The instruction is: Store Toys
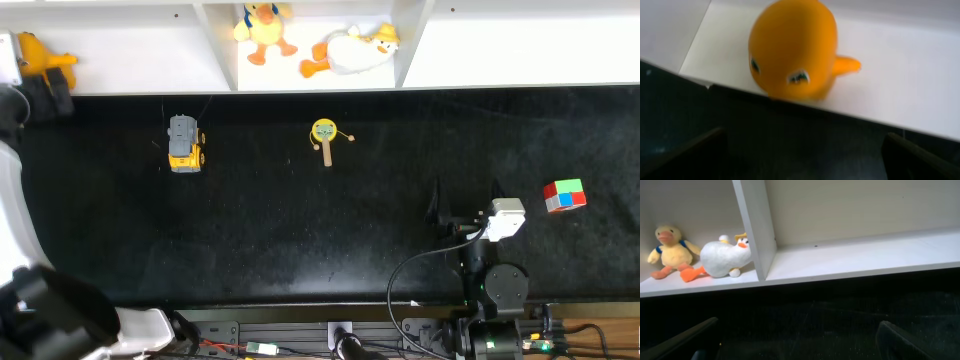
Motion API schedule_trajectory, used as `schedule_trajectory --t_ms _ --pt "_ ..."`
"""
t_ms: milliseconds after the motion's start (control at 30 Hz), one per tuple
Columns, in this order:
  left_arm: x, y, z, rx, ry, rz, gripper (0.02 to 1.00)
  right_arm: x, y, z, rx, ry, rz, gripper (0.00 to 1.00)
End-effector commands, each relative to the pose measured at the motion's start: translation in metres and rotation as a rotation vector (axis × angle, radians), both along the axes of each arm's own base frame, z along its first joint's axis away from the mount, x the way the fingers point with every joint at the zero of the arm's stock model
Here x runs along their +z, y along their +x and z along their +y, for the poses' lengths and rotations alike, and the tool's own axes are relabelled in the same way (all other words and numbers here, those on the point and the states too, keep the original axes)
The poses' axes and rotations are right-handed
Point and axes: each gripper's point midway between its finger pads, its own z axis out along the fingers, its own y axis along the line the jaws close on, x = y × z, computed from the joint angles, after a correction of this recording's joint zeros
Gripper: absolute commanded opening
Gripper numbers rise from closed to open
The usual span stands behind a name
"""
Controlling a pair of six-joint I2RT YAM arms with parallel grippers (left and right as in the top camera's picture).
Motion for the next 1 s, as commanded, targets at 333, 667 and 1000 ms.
schedule_trajectory --t_ms 333,667,1000 --pt "-0.061 -0.074 -0.104 -0.064 -0.152 0.079 0.998 -0.004 0.0 -0.001 0.0 0.0 0.001 0.996" --pt "-0.105 -0.07 -0.195 -0.181 -0.164 0.263 0.998 -0.004 0.0 -0.001 0.0 0.0 0.001 0.993" --pt "-0.139 -0.062 -0.198 -0.139 -0.134 0.34 0.998 -0.004 0.0 -0.001 0.0 0.0 0.0 0.996"
